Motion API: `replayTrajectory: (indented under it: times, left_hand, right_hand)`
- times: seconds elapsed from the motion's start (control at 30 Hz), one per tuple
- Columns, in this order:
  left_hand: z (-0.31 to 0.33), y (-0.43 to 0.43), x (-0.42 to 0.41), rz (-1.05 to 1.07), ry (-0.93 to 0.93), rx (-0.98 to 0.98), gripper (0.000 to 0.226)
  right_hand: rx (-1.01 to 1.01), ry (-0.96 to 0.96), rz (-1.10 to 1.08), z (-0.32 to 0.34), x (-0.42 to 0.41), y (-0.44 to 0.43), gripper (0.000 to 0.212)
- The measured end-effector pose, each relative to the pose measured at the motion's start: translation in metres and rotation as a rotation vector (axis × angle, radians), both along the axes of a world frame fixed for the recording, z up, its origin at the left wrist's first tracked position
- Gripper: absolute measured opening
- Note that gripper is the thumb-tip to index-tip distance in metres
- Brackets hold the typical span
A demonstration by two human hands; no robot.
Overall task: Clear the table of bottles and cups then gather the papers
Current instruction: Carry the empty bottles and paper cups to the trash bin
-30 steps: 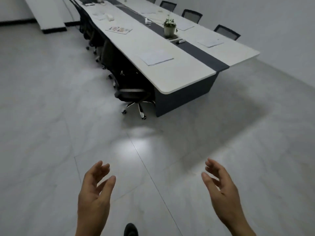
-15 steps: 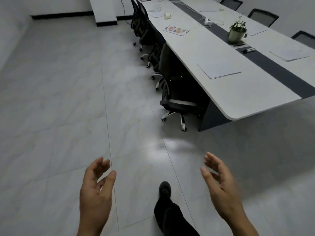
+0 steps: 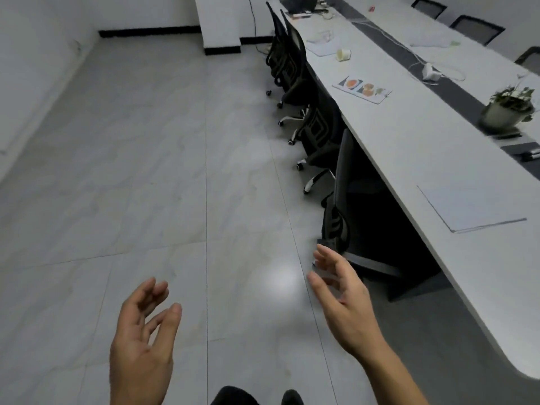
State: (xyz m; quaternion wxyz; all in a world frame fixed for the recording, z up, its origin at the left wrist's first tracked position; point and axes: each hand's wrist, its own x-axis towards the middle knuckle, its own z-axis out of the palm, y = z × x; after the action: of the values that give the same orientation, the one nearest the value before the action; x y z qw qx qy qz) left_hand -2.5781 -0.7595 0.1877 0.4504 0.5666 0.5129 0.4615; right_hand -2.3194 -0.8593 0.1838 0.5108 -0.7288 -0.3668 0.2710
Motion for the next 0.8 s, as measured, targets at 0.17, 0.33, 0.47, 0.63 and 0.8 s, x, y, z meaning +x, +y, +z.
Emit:
replayTrajectory:
  times: [0.17,0.33,0.47,0.63,0.8]
  left_hand:
    - [-0.029,0.134,0.013,0.119,-0.058,-0.034,0.051]
    - [-0.027,0.295,0.042,0.033,-0.077,-0.096,0.053]
    - [-0.002,0.416,0.09,-0.148,-0.039,-0.111,0.05]
    - [0.006,0.545,0.167,-0.282,-0.025,-0.109,0.048]
    - [-0.021,0.672,0.26,-0.288,-0.005,-0.09,0.048]
  right_hand:
    - [-0.033,-0.019,0.072,-0.016,0.016,0.156,0.045]
    - [-0.054,-0.02,0.008,-0.016,0.033,0.293,0.045]
    - [-0.035,0.001,-0.103,-0.004,0.063,0.373,0.045]
    - [-0.011,0.067,-0.29,-0.016,0.118,0.457,0.044]
    - [-0.014,0.091,-0.365,-0.051,0.196,0.573,0.044]
